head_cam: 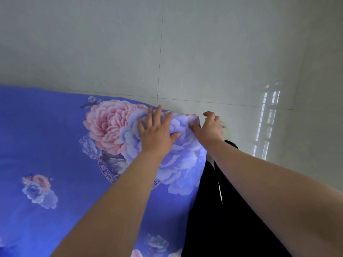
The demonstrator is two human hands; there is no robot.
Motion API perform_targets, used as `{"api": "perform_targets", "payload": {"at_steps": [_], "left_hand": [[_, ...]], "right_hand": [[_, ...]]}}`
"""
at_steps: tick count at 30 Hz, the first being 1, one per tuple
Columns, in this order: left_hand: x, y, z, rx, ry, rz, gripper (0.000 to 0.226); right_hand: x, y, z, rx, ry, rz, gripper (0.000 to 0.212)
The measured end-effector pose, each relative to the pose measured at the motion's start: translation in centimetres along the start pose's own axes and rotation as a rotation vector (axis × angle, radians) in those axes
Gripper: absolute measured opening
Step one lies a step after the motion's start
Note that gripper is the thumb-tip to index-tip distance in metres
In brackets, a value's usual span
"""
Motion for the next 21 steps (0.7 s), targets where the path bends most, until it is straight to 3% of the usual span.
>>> {"api": "perform_targets", "payload": {"at_steps": [3, 9, 18, 21], "left_hand": [[0.3, 1.3, 0.6, 0.001, 0.059, 0.12, 0.06], [5.7, 2.9, 3.3, -0.122, 0.402, 0.111, 0.03], [16.1, 6.9, 1.6, -0.009, 0.848, -0.072, 0.032], [19.8, 7.7, -0.9, 0.091, 0.988, 0.005, 0.026]], "right_hand": [[2.2, 1.9, -2.5, 0.087, 0.057, 0.006, 0.051], [5.9, 7.4, -7.2, 0.063, 0.109, -0.124, 0.032], [12.3, 13.6, -20.6, 0.211, 0.007, -0.268, 0.011], [15.5, 15.1, -25.5, 0.225, 0.101, -0.337, 0.013]]}}
Point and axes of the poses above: each hand's wrist, its own y-axis away from the middle knuckle, its own x-axis out of the back of the hand, z = x × y, the point moved 9 cm from there along -y, towards the middle knuckle, and after that the axes turned 12 degrees about -z, right-handed, at the moved point
